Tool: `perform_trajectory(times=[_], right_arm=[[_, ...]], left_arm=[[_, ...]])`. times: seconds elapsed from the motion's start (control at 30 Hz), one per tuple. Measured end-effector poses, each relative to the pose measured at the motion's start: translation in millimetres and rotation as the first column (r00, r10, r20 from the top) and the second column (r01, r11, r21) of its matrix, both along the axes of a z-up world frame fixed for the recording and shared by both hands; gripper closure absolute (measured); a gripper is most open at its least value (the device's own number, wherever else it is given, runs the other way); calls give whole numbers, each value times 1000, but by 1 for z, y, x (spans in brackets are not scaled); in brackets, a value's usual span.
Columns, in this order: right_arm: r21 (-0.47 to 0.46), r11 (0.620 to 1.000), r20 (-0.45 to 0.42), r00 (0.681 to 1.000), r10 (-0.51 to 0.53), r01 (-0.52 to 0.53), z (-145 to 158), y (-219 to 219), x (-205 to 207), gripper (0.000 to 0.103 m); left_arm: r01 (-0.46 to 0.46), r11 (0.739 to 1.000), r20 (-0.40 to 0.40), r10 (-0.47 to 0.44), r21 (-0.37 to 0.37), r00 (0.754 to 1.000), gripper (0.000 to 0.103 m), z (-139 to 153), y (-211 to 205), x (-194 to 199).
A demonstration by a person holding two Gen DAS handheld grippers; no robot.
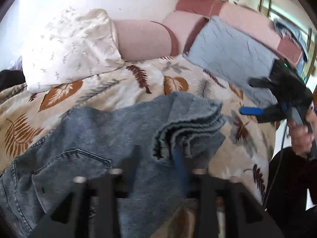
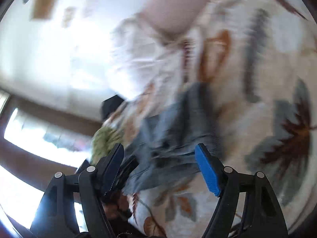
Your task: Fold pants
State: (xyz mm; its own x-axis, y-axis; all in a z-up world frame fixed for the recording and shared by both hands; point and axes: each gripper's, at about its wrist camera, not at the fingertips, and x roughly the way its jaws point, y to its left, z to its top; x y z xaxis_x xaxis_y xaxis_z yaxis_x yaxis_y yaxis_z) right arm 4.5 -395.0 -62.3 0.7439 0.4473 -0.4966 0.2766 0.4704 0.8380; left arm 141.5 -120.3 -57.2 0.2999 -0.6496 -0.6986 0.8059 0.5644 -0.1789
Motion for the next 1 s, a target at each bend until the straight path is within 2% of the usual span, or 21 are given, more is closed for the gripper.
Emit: perform_trajectory(times=[0.03,0.13,0.27,0.37,0.47,0.57,0.67,0.73,0.8,0.87,0.9,0.93,1.0], right_arm=[[20,1000,-12,1000,-14,15,-7,-2,5,28],[-10,1000,-109,994,-20,19,-24,1,27,27],[-57,998,-165,986,-9,0,-34,14,56,27],[-94,996,-176,984,-15,-2,-32,18,58,27],[-129,991,-186,983,2,-27,-25,21,70,28],[-167,986,-220,975,-9,-28,-25,21,75,28],[-148,988,-221,975,-3,-31,-28,21,69,28],[-153,987,-238,971,9,-46,-29,24,70,27],[-157,986,-248,969,18,-59,-30,26,70,29],[-148,988,-239,971,17,-53,-29,26,70,49],[-114,992,-224,974,29,-56,-29,24,70,71],[-89,994,-212,976,46,-66,-27,24,72,79],[-107,991,-209,976,57,-81,-18,27,79,81]], left_arm=[[6,1000,8,-6,-10,1000,31,0,-2,-4],[-1,999,38,3,-42,999,16,4,-1,-9],[-17,995,-25,15,-97,1000,11,0,-1,-3],[-23,997,-17,21,-70,1000,11,-11,-12,0],[17,999,-24,-18,-48,1000,11,-22,-23,-4],[49,999,-17,-50,-16,999,21,-30,-31,-8],[55,999,-24,-55,0,998,41,-34,-33,-6],[45,999,-49,-46,-11,998,60,-37,-31,0],[38,999,-61,-39,-24,997,65,-37,-29,2],[37,999,-65,-39,-31,997,67,-35,-29,2],[40,998,-71,-43,-38,997,68,-34,-28,2],[43,998,-73,-45,-40,996,69,-32,-28,1],[51,998,-86,-54,-39,995,69,-30,-28,-1]])
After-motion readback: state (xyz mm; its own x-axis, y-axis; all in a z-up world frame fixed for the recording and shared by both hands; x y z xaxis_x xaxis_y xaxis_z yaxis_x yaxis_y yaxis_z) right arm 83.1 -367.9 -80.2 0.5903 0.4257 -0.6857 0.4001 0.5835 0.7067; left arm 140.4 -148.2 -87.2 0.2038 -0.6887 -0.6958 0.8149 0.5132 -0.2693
